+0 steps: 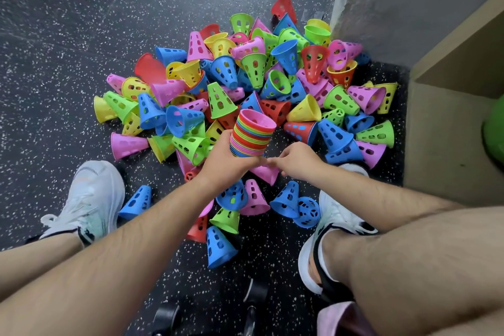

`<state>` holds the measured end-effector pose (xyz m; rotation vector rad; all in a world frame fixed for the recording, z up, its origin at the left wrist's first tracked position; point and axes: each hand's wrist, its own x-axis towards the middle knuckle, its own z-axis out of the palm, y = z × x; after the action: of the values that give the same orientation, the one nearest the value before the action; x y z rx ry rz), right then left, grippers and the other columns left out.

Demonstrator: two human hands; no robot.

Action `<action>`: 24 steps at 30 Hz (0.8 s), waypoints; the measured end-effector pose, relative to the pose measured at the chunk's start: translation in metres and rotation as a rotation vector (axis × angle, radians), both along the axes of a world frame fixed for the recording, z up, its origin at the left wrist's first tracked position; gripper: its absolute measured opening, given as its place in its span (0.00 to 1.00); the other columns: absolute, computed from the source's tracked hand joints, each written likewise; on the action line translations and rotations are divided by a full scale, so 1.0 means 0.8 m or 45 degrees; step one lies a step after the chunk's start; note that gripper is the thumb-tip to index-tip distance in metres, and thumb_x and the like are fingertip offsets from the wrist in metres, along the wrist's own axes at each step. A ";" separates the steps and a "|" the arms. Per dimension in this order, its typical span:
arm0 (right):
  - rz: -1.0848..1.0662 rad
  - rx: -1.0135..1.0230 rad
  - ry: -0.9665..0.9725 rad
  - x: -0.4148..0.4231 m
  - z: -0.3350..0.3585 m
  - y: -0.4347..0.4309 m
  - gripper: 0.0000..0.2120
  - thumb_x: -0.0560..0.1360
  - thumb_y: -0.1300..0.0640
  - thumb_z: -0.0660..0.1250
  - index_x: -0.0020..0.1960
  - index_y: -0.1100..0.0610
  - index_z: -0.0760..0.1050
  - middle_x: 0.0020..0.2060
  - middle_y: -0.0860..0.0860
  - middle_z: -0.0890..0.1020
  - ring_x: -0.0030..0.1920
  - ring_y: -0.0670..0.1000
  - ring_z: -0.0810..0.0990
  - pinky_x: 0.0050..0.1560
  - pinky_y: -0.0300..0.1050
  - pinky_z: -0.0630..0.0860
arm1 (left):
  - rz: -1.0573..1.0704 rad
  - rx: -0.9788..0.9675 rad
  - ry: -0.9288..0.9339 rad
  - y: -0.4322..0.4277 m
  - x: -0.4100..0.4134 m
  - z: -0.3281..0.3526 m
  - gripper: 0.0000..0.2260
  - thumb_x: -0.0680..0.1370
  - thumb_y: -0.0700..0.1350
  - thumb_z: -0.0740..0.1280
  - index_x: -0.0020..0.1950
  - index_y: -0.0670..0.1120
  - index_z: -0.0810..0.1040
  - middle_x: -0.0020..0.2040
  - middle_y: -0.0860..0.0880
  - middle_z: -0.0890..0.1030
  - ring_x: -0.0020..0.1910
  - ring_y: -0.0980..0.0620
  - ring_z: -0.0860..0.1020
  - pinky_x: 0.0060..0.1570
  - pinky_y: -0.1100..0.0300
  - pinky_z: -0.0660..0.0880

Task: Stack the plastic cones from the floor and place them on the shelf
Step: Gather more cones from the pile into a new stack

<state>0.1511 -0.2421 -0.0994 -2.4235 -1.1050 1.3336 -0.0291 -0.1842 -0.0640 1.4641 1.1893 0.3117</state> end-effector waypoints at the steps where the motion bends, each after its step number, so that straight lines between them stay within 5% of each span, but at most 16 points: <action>1: -0.024 0.005 0.030 0.000 0.001 0.000 0.22 0.74 0.42 0.72 0.42 0.63 0.83 0.35 0.59 0.83 0.32 0.52 0.75 0.38 0.46 0.74 | 0.001 -0.001 -0.001 0.000 -0.001 -0.001 0.27 0.70 0.41 0.81 0.62 0.47 0.71 0.49 0.50 0.80 0.38 0.67 0.80 0.38 0.71 0.76; 9: 0.014 0.529 -0.210 0.035 0.046 0.009 0.12 0.80 0.48 0.64 0.41 0.52 0.77 0.36 0.47 0.78 0.37 0.46 0.74 0.35 0.43 0.68 | 0.017 -0.029 -0.015 0.009 -0.008 -0.015 0.27 0.68 0.45 0.83 0.61 0.49 0.72 0.49 0.48 0.82 0.44 0.56 0.83 0.44 0.59 0.78; 14: 0.072 1.042 -0.432 0.061 0.073 0.019 0.08 0.81 0.53 0.64 0.50 0.55 0.79 0.44 0.49 0.77 0.45 0.47 0.72 0.45 0.43 0.68 | 0.022 -0.025 0.021 0.009 -0.006 -0.014 0.28 0.69 0.45 0.82 0.62 0.48 0.72 0.49 0.49 0.82 0.41 0.60 0.82 0.40 0.66 0.77; 19: 0.254 1.274 -0.313 0.053 0.079 0.027 0.08 0.81 0.55 0.65 0.55 0.58 0.81 0.48 0.51 0.78 0.49 0.48 0.76 0.52 0.43 0.73 | 0.017 -0.013 0.035 0.007 -0.002 -0.011 0.27 0.69 0.44 0.82 0.62 0.48 0.72 0.50 0.49 0.81 0.41 0.60 0.81 0.39 0.68 0.76; 24: 0.529 1.191 -0.089 0.032 0.070 0.029 0.10 0.82 0.56 0.65 0.59 0.57 0.81 0.51 0.50 0.81 0.53 0.47 0.79 0.55 0.39 0.75 | 0.052 -0.006 0.005 0.010 -0.005 -0.014 0.29 0.68 0.45 0.83 0.63 0.48 0.73 0.51 0.47 0.83 0.45 0.55 0.83 0.44 0.62 0.78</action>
<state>0.1767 -0.2189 -0.0437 -1.5971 -1.7911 0.5548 -0.0330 -0.1759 -0.0751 1.4384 1.2232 0.3337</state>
